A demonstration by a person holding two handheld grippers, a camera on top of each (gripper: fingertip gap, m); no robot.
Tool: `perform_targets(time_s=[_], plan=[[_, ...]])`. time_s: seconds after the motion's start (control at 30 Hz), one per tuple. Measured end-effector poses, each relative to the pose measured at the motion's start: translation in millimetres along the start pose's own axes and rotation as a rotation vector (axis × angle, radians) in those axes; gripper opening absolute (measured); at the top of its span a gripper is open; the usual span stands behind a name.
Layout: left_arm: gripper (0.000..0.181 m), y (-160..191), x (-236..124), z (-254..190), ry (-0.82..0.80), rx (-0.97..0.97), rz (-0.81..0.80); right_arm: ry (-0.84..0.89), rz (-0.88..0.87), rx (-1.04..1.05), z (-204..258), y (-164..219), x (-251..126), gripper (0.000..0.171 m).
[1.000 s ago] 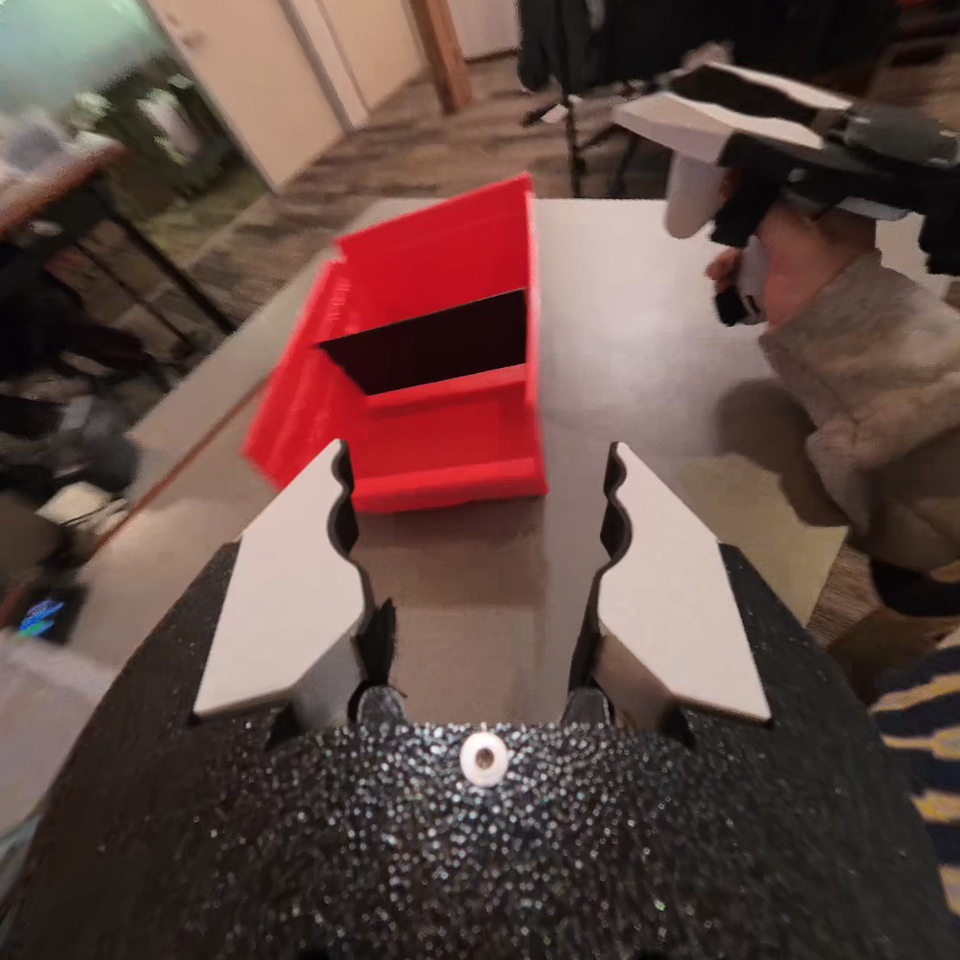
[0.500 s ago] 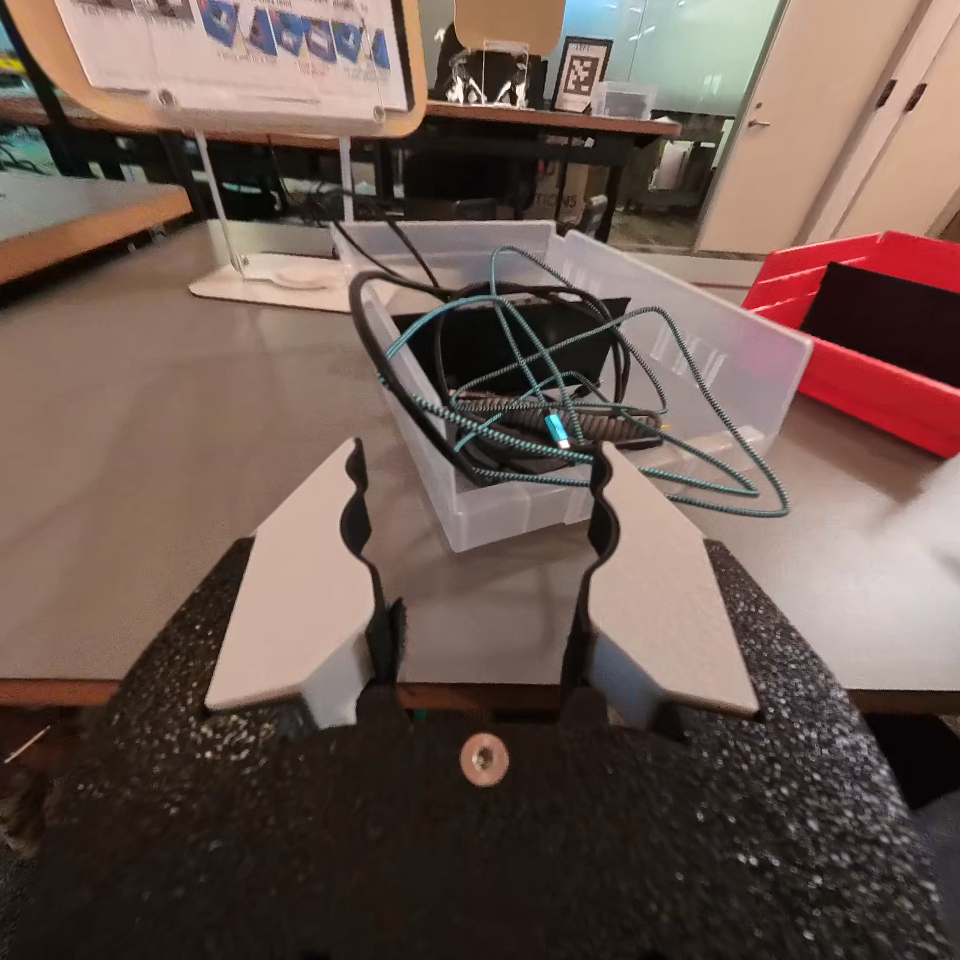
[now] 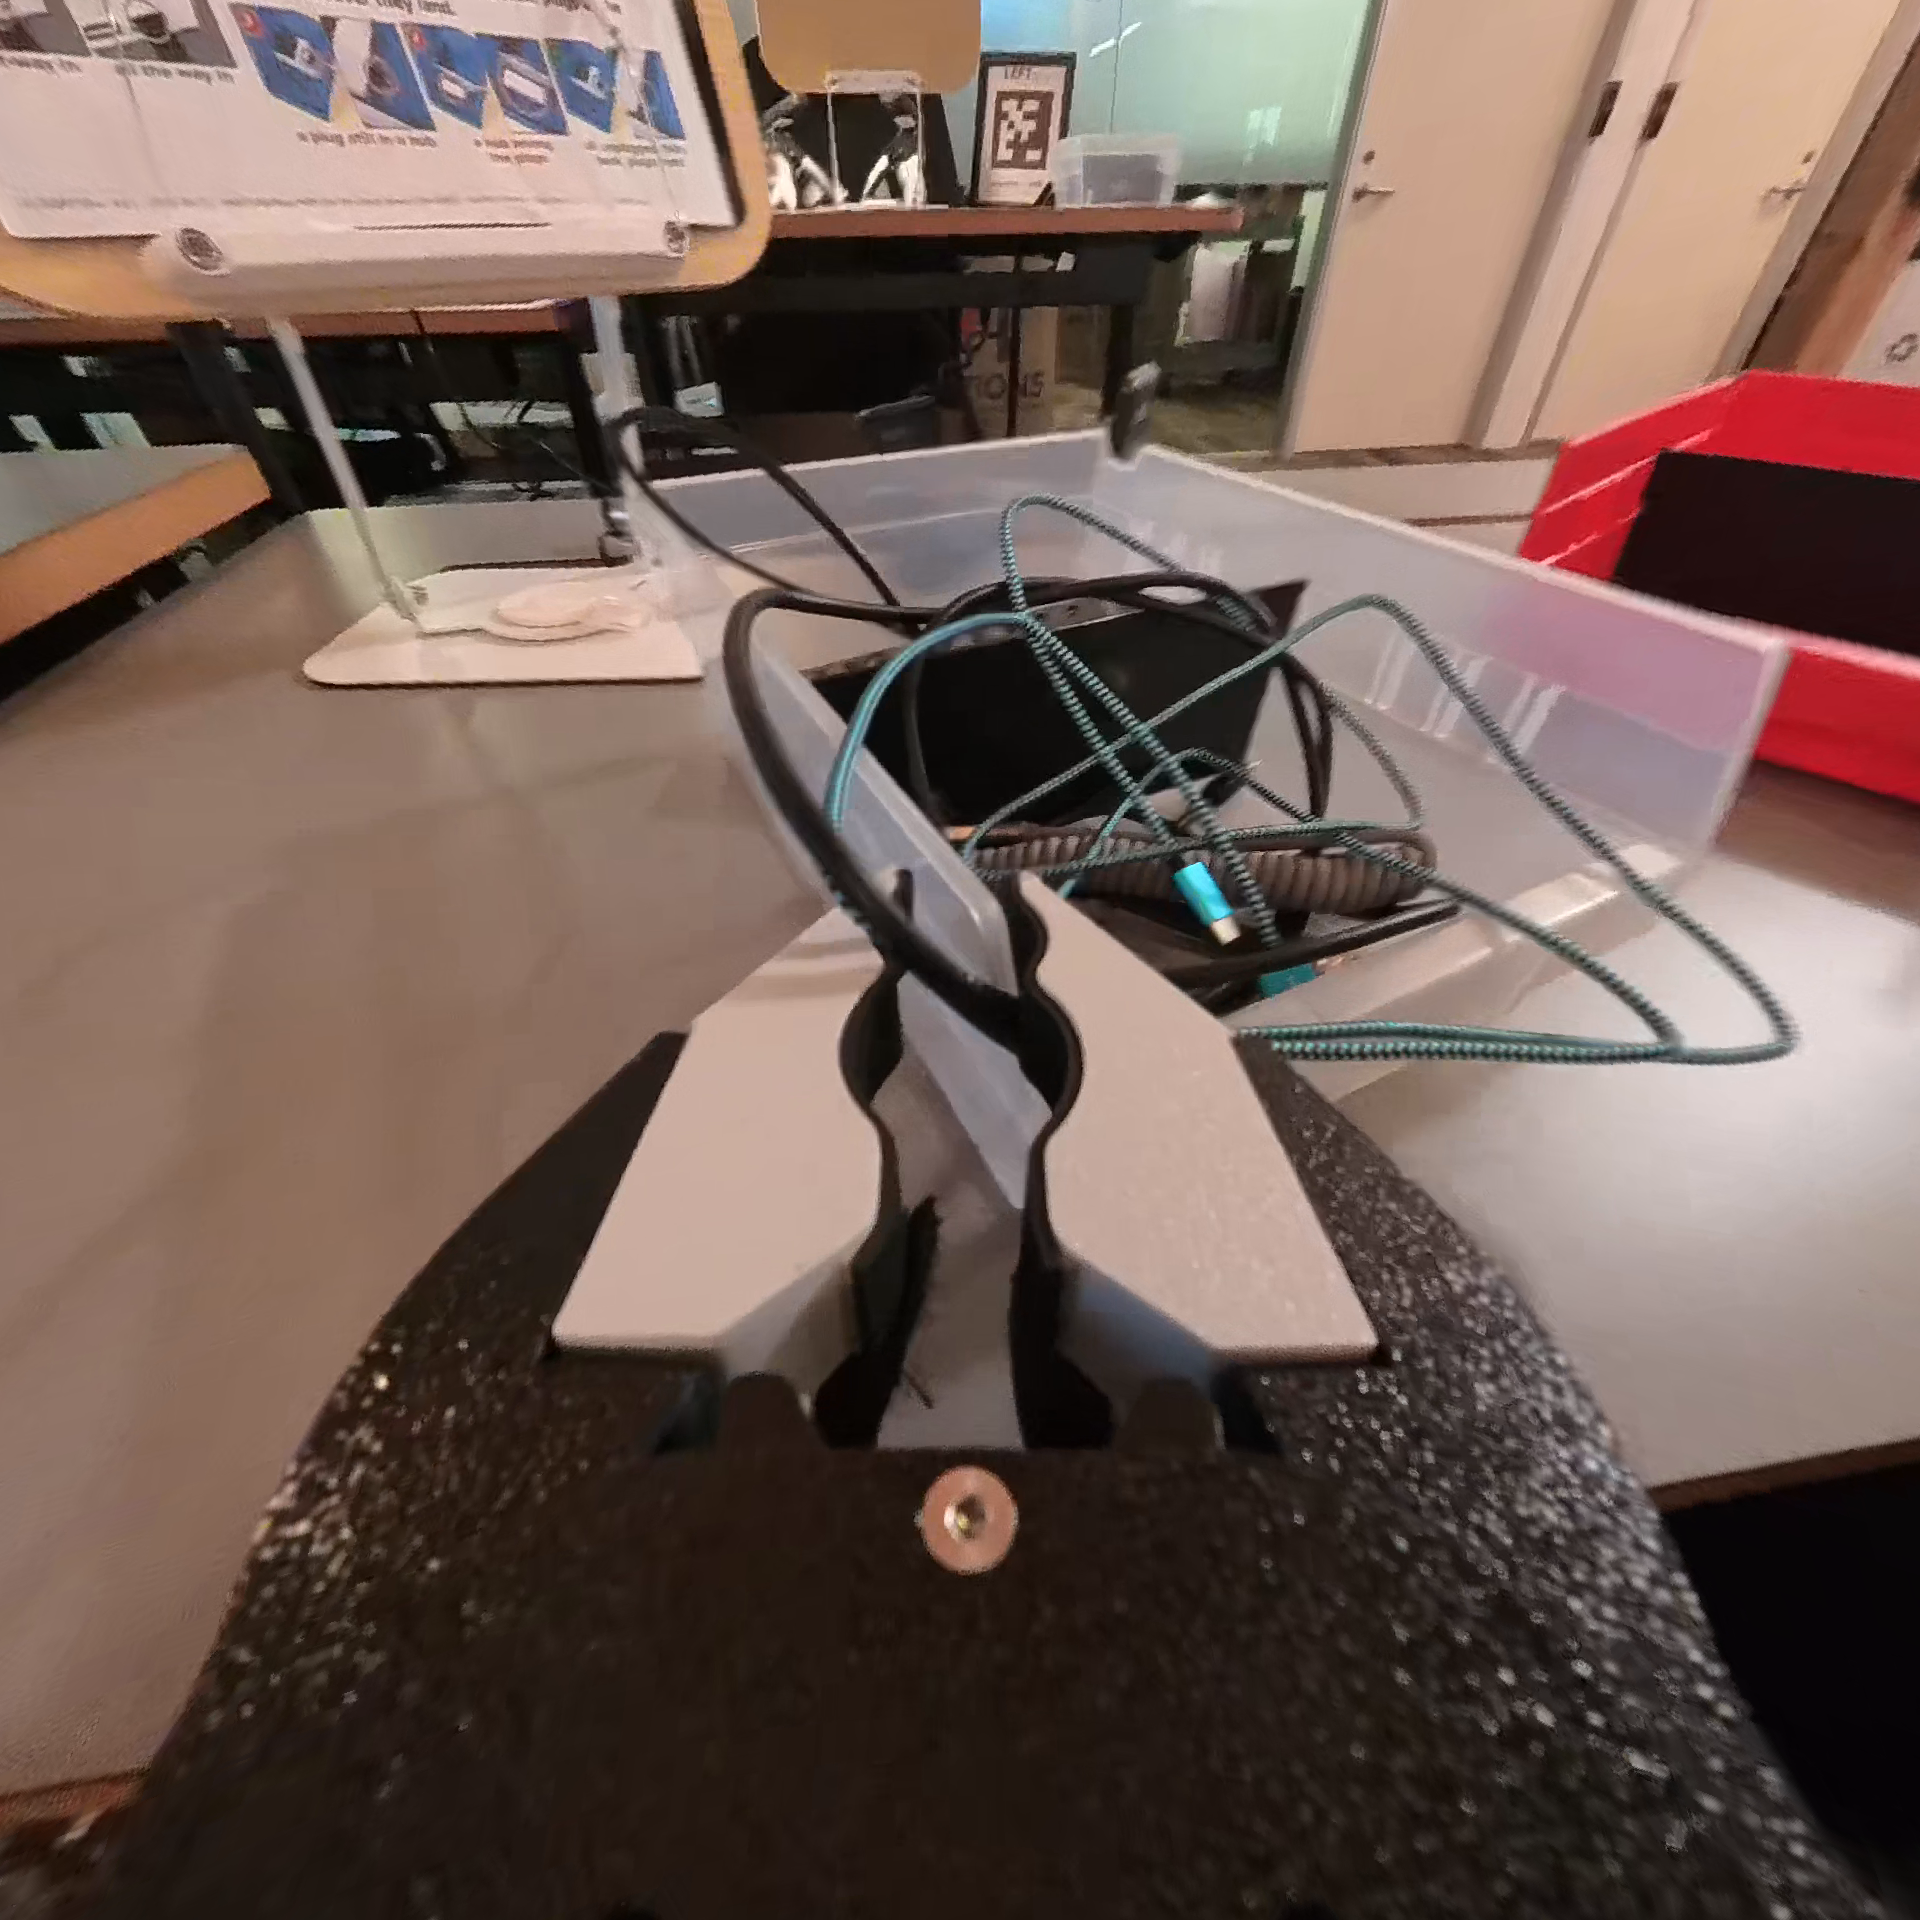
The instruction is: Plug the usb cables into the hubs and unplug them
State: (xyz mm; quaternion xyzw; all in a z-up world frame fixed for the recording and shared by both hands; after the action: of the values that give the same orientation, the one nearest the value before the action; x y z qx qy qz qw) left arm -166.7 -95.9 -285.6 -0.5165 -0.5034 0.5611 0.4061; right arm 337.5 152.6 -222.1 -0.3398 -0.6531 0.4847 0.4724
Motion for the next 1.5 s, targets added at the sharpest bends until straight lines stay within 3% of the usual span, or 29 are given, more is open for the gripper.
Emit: perform_targets(time_s=[0.2,0.37,0.53,0.67,0.73,0.83,0.93,1.1,1.2,1.5], plan=[[0.008,-2.3,5.9,39.1,-0.023,0.103,0.024,0.011,0.052,-0.097,29.9,-7.5,1.3,0.065],[0.007,-2.5,6.6,49.9,-0.001,0.095,-0.036,0.021,0.259,0.021,63.5,-2.8,6.3,0.094],[0.006,-3.3,5.4,52.8,-0.06,0.215,-0.092,0.001,0.44,0.333,94.2,16.9,16.5,0.093],[0.005,-3.5,5.6,58.7,-0.092,0.239,-0.13,0.042,0.738,0.187,94.4,48.6,11.3,0.12],[0.004,-4.0,6.0,65.2,-0.121,0.234,-0.141,0.045,0.769,0.207,98.8,55.4,6.7,0.114],[0.004,-4.9,6.3,79.0,-0.168,0.23,-0.136,0.008,0.798,0.227,111.7,63.1,4.5,0.085],[0.004,-6.2,2.9,91.1,-0.191,0.198,-0.139,0.003,0.823,0.172,107.8,60.9,2.4,0.068],[0.003,-6.5,-11.0,106.7,-0.253,0.175,-0.15,0.093,0.854,0.087,59.0,57.3,-15.5,0.023],[0.003,-8.2,-16.3,118.7,-0.292,0.141,-0.158,0.137,0.854,0.06,26.8,58.9,-23.3,0.005],[0.002,-9.7,-14.8,149.1,-0.358,0.02,-0.18,0.128,0.86,0.06,-20.8,57.5,-35.6,0.004]])
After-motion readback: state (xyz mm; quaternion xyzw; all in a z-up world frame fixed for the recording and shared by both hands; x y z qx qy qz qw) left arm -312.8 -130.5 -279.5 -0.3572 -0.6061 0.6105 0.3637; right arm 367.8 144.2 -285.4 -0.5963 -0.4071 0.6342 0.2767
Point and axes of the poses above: each gripper's, where its closed fingertips meet, x out along the fingers, y out of its underside, z = x × y across the jaws, the point moved 3 cm from there along -x, back along the fingers, and after that the axes turned 3 degrees about -x, right-handed, at the moved point
